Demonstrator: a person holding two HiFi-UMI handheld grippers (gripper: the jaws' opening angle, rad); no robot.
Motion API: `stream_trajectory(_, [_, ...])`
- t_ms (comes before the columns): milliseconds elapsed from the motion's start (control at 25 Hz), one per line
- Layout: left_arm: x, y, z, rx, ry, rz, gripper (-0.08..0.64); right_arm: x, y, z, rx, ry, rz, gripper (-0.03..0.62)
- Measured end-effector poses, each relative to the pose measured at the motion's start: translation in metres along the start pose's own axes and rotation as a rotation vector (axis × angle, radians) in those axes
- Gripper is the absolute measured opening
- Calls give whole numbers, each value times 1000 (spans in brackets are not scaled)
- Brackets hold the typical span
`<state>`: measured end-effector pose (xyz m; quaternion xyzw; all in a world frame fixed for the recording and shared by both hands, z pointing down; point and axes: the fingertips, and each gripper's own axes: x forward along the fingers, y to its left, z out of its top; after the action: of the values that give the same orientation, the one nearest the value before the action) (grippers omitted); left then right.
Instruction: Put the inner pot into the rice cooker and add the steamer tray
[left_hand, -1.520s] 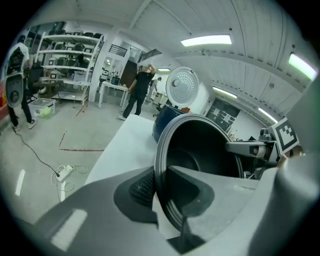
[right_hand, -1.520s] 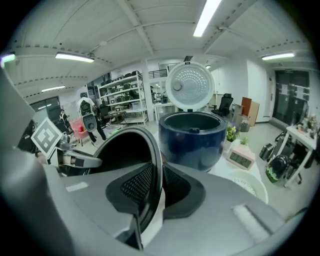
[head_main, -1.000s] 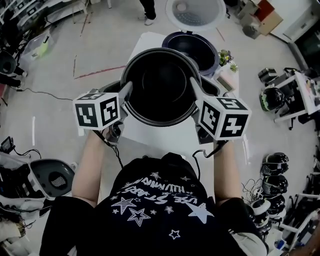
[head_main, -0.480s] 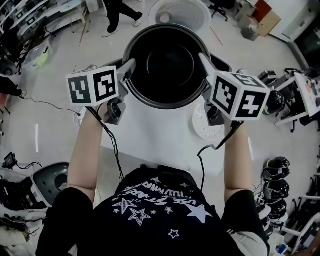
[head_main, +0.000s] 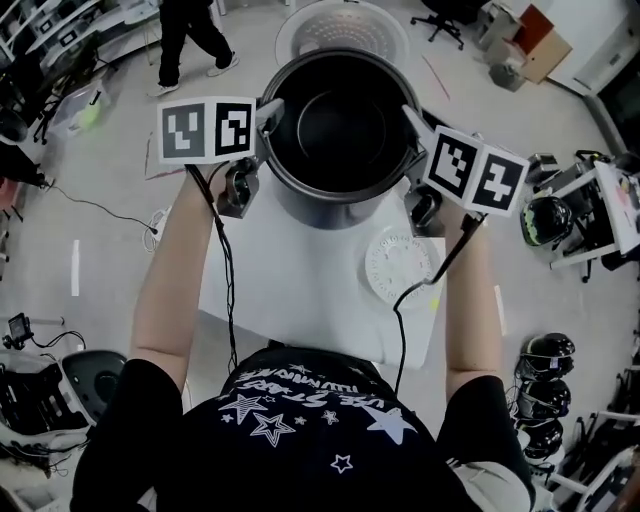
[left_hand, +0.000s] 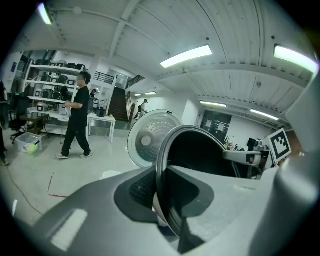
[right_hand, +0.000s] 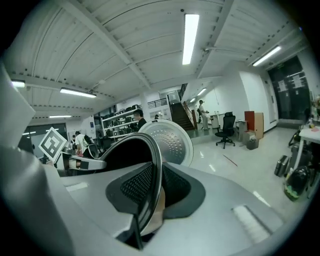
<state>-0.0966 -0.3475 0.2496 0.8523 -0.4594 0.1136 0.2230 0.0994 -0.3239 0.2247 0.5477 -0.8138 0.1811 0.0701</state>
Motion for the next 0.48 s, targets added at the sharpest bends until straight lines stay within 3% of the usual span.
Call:
stream_trajectory(320, [40, 10, 1, -11, 95, 74, 55, 38, -35, -17, 123, 62, 45, 84])
stream_trajectory(480, [60, 31, -25, -26, 138, 90, 55, 63, -40, -49, 146, 110, 63, 84])
